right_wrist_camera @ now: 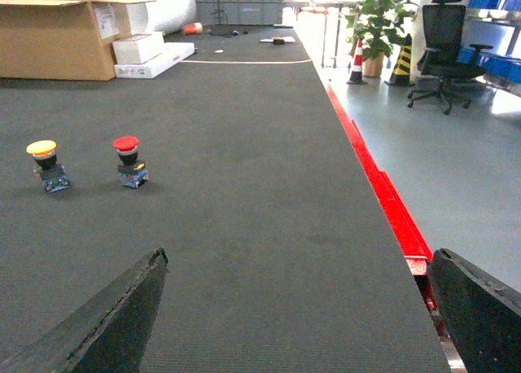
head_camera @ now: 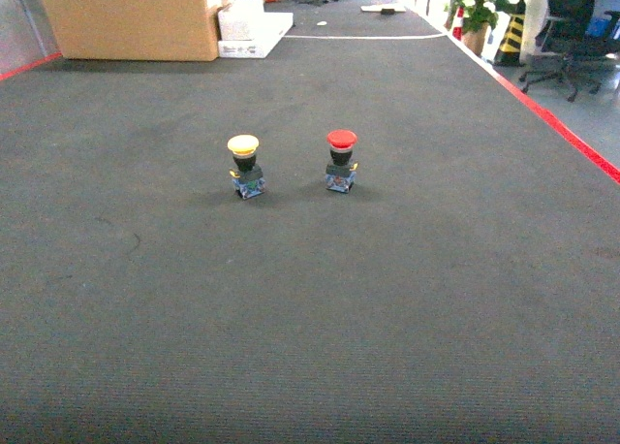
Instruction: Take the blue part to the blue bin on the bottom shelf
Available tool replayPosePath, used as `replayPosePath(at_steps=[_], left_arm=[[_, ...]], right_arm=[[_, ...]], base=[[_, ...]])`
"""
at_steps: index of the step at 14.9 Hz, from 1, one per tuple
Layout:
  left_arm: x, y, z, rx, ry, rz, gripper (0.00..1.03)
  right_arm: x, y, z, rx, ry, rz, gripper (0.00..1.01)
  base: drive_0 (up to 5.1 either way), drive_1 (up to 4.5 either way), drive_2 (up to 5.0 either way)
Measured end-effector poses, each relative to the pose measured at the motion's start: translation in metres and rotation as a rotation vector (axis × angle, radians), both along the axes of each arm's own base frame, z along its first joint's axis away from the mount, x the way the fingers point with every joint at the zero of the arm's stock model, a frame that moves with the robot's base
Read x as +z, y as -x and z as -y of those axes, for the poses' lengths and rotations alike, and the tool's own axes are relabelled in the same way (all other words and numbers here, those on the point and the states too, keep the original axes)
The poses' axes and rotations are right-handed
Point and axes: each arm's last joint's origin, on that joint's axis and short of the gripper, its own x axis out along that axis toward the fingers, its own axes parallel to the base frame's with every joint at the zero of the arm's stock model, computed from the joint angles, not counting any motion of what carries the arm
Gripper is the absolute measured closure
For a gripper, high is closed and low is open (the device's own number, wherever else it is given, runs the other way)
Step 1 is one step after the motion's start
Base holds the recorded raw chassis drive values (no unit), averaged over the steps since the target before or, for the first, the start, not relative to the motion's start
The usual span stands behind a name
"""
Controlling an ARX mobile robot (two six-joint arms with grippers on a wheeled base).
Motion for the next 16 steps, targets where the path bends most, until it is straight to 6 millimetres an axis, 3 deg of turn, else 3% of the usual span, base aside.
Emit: replayPosePath(at_steps=[5,9,16], left_arm=[[0.0002,0.0002,-0.0002,0.0,0.011,0.004,0.59],[-0.0003,-0.0001,0.0,0.002,0.008,0.0,0.59],[0.0002,0.0001,-0.0003,0.004,0.011,0.003,0.59]], right_arm=[[0.0,0.0,0.0,0.0,0.0,0.0,0.03],[-0.0001,0.0,0.0,0.0,0.0,-0.002,0.03],[0.0,0.0,0.0,0.0,0.0,0.0,0.03]], base=[[0.0,0.0,0.0],[0.0,-2.52,2.6],[-1.6,-1.6,-1.6]])
